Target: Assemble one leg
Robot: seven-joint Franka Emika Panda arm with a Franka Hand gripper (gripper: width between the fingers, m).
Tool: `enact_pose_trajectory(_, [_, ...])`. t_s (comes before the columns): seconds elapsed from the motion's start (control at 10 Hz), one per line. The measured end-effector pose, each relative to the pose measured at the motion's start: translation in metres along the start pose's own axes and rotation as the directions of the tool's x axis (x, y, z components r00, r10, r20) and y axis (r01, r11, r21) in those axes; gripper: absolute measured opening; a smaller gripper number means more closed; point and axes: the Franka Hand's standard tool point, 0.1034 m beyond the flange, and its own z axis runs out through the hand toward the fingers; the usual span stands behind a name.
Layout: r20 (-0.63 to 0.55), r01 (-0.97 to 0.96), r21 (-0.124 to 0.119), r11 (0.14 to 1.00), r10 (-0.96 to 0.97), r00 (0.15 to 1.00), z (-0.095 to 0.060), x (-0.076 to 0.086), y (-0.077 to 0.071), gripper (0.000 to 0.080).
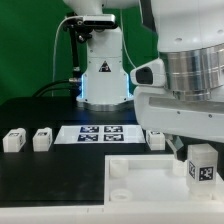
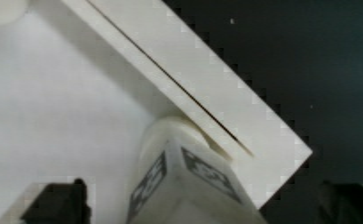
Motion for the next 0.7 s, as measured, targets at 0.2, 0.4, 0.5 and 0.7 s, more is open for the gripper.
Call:
enact_pose_trajectory(0.2, [-0.017, 0.367, -0.057, 0.928, -0.369, 0.929, -0.0016, 0.0020, 0.0009, 0.0649])
enact_pose_trajectory(0.4, [-0.009, 0.631, -0.074, 0.772, -0.633, 0.774, -0.0043, 0.0063, 0.0018, 0.0649])
enact_pose_trajectory(0.5, [-0.012, 0.579, -0.073, 0.812, -0.581, 0.814, -0.0031, 0.0052, 0.0016, 0.0649])
enact_pose_trajectory(0.7, [-0.016, 0.524, -0.072, 0.849, -0.526, 0.850, -0.0028, 0.0052, 0.0017, 0.0382])
